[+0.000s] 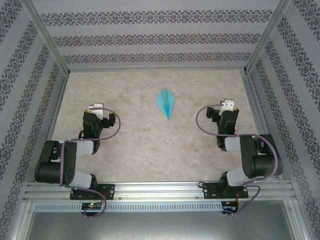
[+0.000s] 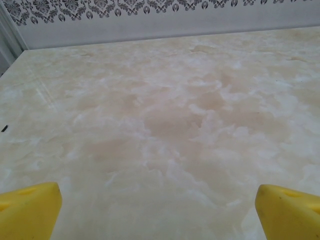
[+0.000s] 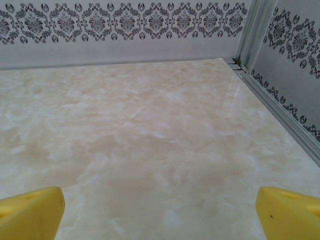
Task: Fold a paper plane with a square sheet of paper (pick it up from the middle)
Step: Reset both arms
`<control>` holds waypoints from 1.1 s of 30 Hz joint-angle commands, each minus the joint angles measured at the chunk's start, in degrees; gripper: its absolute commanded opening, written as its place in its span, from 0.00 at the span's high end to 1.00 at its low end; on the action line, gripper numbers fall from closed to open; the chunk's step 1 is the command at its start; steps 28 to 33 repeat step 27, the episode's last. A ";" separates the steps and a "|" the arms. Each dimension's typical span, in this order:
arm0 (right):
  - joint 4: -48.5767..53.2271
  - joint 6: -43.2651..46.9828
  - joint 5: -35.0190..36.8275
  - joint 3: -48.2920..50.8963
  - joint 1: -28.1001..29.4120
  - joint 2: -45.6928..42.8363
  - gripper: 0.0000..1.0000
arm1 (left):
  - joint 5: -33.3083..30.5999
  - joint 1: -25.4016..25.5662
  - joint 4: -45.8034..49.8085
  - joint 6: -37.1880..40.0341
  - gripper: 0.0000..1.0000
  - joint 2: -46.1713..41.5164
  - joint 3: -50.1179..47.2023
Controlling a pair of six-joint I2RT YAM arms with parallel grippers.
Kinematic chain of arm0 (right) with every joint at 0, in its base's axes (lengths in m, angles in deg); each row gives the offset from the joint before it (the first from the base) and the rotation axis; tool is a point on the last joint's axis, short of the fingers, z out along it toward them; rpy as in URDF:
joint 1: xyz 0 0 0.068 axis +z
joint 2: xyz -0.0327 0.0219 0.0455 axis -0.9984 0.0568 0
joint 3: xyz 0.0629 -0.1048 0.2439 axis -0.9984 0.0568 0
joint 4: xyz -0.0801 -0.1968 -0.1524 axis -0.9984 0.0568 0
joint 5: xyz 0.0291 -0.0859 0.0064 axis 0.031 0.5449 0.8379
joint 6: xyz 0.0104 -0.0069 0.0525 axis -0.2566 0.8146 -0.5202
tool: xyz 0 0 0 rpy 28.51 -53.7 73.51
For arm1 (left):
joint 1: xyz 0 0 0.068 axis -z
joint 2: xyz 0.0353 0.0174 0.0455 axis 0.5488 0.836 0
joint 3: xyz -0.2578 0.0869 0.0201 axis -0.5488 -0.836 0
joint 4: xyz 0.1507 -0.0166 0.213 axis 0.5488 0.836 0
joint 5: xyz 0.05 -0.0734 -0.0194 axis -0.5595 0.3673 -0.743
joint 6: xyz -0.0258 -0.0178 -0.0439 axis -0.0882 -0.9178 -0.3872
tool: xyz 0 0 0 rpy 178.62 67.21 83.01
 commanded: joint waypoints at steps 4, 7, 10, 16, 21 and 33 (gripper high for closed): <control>-1.44 -0.08 -1.11 -0.92 -0.90 -0.11 0.02 | -2.11 1.63 -4.37 0.42 0.00 5.99 3.18; -1.24 -0.16 -1.39 -1.09 -1.07 -0.14 0.02 | -2.25 1.67 -4.73 0.28 0.00 6.09 3.29; -1.15 -0.31 -1.60 -1.13 -1.16 -0.06 0.02 | -2.33 1.67 -5.16 0.28 0.00 6.18 3.11; -1.06 -0.29 -1.72 -1.12 -1.25 -0.13 0.02 | -2.11 1.67 -4.69 0.28 0.00 6.14 3.32; -1.06 -0.31 -1.77 -1.17 -1.26 -0.09 0.02 | -2.16 1.66 -4.33 0.46 0.00 6.24 3.54; -3.42 1.05 -5.13 0.32 -1.25 -0.48 0.02 | -2.07 1.67 -4.48 0.36 0.00 6.26 3.46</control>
